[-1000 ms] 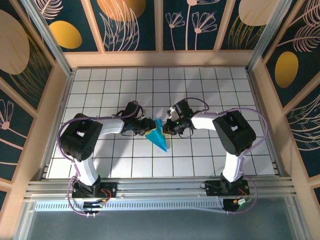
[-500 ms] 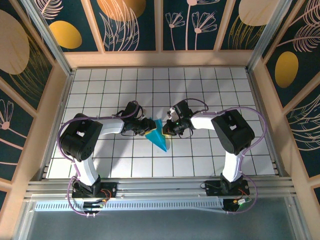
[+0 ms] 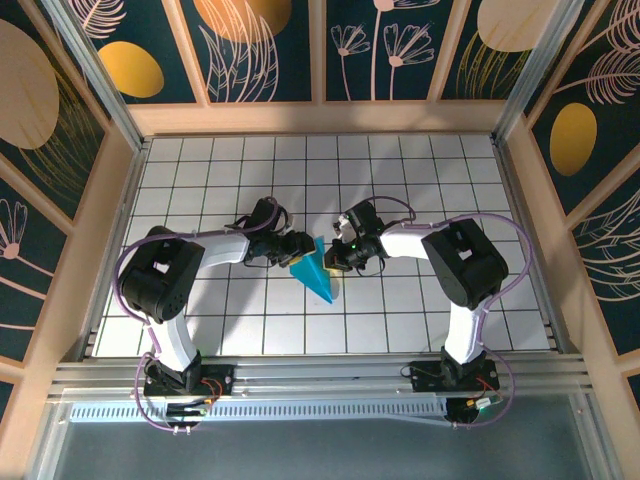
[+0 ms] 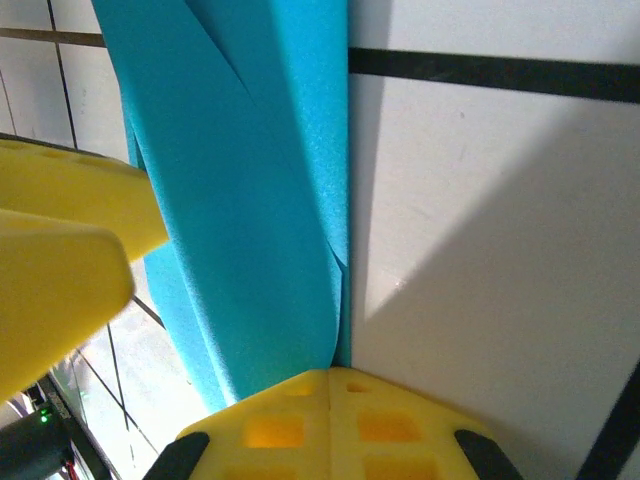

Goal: Fold a paper plane with a square sheet of paper (fold left side to right side)
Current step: Fourth fold the wing at the center of the table.

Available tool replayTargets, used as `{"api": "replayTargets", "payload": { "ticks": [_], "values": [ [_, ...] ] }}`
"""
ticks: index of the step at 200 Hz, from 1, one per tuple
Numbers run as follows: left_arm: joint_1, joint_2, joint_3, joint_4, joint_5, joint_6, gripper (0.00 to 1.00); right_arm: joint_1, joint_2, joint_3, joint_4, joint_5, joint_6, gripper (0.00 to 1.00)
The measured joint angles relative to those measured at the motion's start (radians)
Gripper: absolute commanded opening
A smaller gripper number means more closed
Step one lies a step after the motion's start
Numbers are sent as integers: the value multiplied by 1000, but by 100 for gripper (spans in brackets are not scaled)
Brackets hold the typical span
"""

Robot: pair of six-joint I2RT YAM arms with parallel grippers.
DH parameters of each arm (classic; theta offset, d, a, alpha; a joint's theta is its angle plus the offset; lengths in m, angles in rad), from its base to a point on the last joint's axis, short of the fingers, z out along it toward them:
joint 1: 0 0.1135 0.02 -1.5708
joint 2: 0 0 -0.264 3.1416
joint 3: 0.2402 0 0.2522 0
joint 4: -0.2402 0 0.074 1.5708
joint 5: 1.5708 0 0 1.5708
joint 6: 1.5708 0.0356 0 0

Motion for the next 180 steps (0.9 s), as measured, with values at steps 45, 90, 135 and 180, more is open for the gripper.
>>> {"api": "replayTargets", "payload": {
  "ticks": [45,90,135,180],
  "values": [
    [0,-53,17,-53,-43,15,48,0,3,4,-3,-1,0,0],
    [0,-72,28,-53,-27,30,14,1,3,4,-3,0,0,0],
    [-14,-48,28,6,61,17,6,1,3,5,-3,0,0,0],
    [-35,30,29,5,75,21,5,1,8,17,-19,0,0,0]
  ]
}}
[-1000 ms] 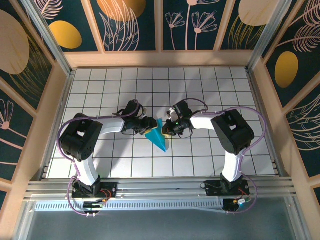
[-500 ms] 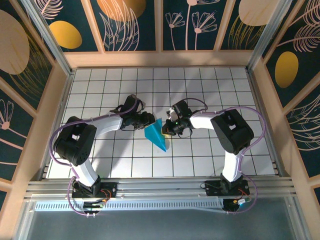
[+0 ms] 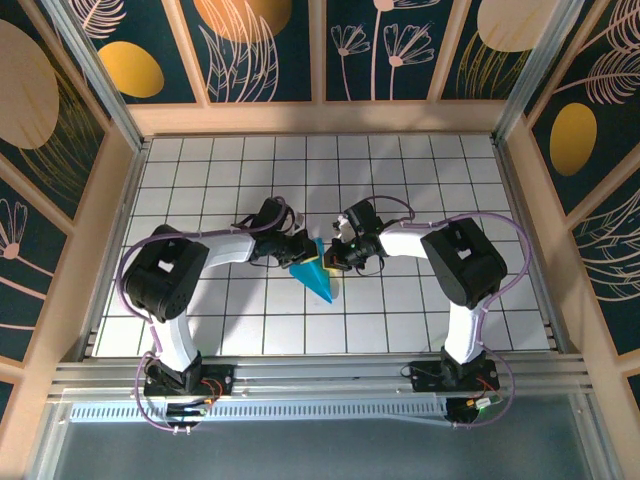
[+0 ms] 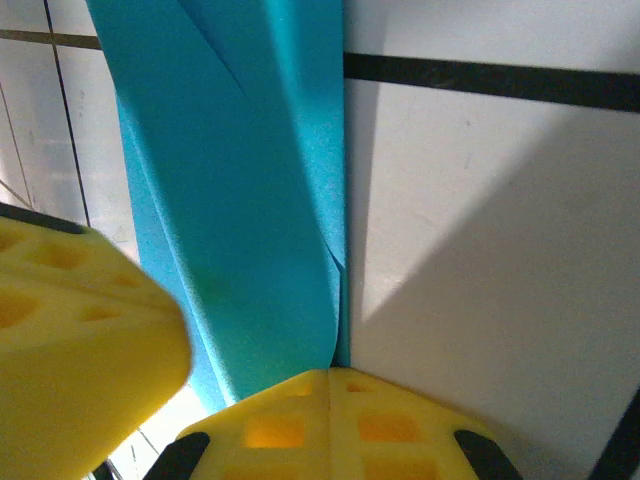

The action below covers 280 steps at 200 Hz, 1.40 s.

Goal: Fold a paper plane with a square sheet of paper (fold left side to right side)
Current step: Fourth fold the wing at the center of the table.

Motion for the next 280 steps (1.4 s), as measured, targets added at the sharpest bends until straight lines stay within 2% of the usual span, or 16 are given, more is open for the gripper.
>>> {"api": "replayTargets", "payload": {
  "ticks": [99,206,260,280],
  "values": [
    [0,24,-4,-41,-74,36,3,3,1,7,-14,9,0,0],
    [0,24,-27,-11,-81,39,1,3,2,18,-29,8,0,0],
    [0,24,-39,14,-76,38,0,-5,-12,19,-23,2,27,21],
    [0,24,-42,20,-76,39,0,-25,-43,18,-8,-10,41,25]
  ]
}}
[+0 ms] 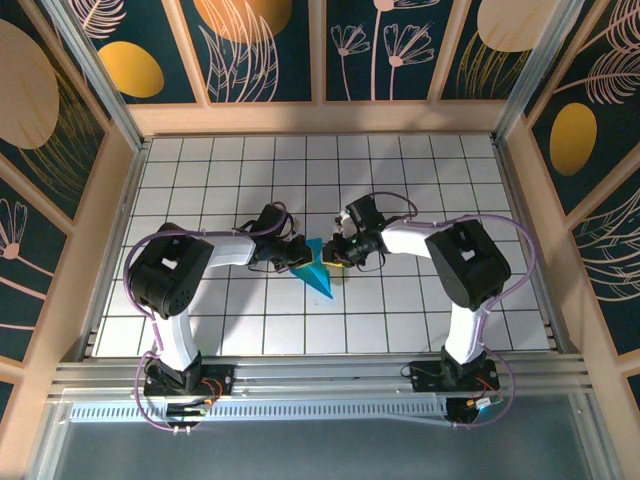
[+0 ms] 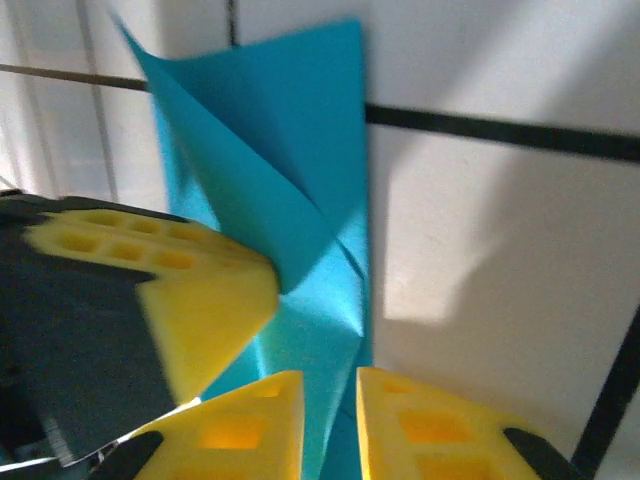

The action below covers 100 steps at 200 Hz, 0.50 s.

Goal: Fold a paper plane with a square sheet of paper (fold left side to right side)
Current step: Fourth fold the wing at the center of the table.

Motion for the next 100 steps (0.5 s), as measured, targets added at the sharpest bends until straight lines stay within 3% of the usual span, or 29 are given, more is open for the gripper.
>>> {"api": "replayTargets", "payload": {
  "ticks": [36,80,100],
  "values": [
    [0,0,-1,2,0,0,0,-21,-82,0,-10,-2,5,27],
    [0,0,-2,3,0,0,0,-33,-195,-62,-27,-64,-9,0],
    [0,0,-2,3,0,0,0,-8,-219,-121,-20,-124,-3,0]
  ]
}}
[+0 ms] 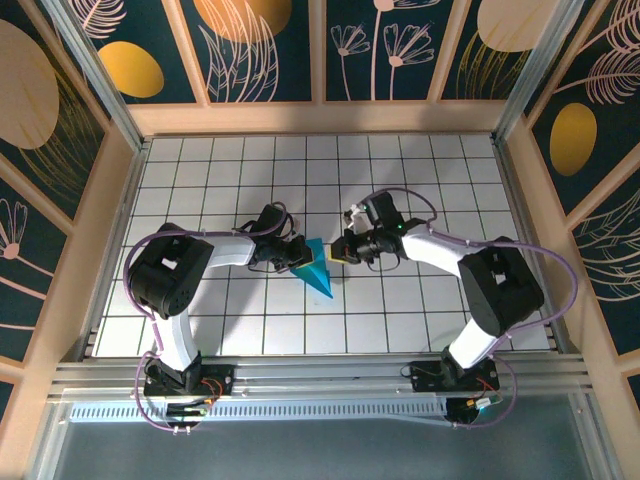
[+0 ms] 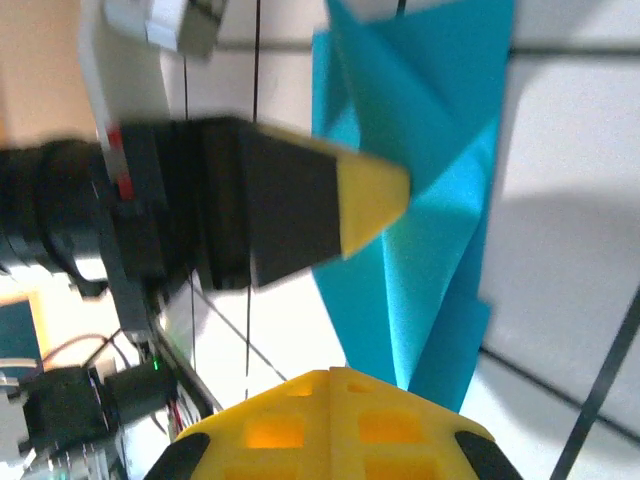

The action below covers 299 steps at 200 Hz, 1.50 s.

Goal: Fold a paper plane with a square sheet of paper (fold left side to right side)
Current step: Fourth fold the wing at the center of the table.

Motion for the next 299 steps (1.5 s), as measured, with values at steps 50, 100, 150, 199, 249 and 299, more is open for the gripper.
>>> {"api": "replayTargets", "payload": {
  "ticks": [50,100,150,199,249,299],
  "values": [
    [0,0,0,0,-1,0,0,83,4,-94,29,-88,39,0],
    [0,0,1,-1,-1,0,0,92,33,-116,82,-97,64,0],
    [0,0,3,-4,-1,0,0,107,69,-121,91,-96,68,0],
    [0,0,3,-4,-2,0,0,122,96,-138,101,-90,68,0],
    [0,0,3,-4,-2,0,0,125,103,-151,109,-69,68,0],
    [0,0,3,-4,-2,0,0,126,109,-151,109,-58,68,0]
  ]
}}
